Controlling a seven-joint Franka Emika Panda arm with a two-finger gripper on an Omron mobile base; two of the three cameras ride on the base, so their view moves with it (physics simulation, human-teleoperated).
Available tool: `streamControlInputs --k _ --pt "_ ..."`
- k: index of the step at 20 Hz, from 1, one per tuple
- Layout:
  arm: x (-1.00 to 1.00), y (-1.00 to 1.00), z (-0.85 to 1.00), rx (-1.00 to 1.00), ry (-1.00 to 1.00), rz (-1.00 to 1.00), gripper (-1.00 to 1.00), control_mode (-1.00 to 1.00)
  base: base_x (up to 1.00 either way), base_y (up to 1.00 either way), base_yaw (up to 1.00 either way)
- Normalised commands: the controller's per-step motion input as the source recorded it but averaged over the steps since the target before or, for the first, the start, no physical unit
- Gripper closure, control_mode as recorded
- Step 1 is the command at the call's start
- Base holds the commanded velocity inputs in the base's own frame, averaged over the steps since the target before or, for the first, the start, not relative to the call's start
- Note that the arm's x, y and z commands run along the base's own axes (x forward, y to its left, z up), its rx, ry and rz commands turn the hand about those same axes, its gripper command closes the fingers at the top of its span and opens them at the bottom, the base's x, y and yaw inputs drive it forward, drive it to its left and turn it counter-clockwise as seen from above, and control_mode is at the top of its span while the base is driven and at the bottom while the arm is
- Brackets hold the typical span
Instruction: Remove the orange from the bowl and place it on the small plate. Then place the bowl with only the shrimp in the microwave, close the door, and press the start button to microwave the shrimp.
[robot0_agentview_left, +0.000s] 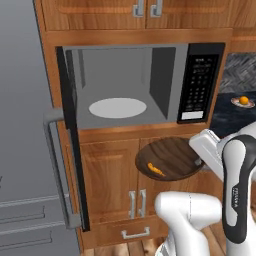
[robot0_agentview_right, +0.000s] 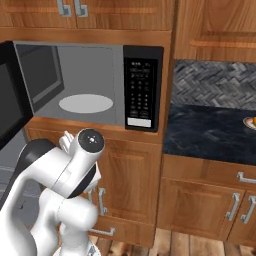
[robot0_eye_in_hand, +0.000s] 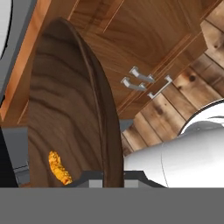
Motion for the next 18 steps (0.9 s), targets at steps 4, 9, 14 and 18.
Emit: streamControlInputs --k 4,9,14,18 --pt "0.00 0.00 0.00 0.00 0.00 0.00 1.00 1.00 0.00 0.29 -0.02" --pt "0.00 0.00 0.00 0.00 0.00 0.00 1.00 1.00 0.03 0.47 -0.06" --pt "0.00 0.00 0.00 0.00 0.00 0.00 1.00 1.00 0.13 0.17 0.00" --pt "0.00 0.00 0.00 0.00 0.00 0.00 1.00 1.00 0.18 0.15 0.00"
